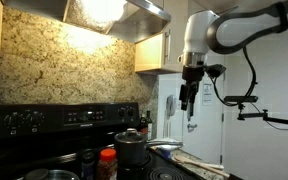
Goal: Uncover the pot on the left, put the lid on the stove, and then put the wooden spoon inside the pot
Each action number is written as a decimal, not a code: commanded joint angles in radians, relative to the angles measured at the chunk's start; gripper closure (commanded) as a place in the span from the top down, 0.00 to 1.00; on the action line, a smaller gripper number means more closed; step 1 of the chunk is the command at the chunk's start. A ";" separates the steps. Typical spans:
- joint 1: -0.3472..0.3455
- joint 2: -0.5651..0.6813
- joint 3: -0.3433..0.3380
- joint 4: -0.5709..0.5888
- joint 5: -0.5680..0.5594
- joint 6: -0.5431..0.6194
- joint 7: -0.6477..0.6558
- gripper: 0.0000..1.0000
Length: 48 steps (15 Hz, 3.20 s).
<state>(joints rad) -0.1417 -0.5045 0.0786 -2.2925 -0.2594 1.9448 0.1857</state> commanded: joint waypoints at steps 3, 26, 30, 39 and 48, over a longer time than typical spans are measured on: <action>0.021 0.001 -0.017 0.002 -0.009 -0.004 0.008 1.00; 0.262 0.770 0.046 0.806 0.057 -0.208 -0.459 1.00; 0.271 0.765 0.040 0.780 0.057 -0.175 -0.420 1.00; 0.283 0.898 0.088 0.911 0.095 -0.097 -0.614 1.00; 0.362 1.209 0.139 1.277 0.096 -0.260 -0.859 1.00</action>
<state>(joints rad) 0.1993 0.5937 0.2113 -1.1856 -0.1460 1.7620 -0.5719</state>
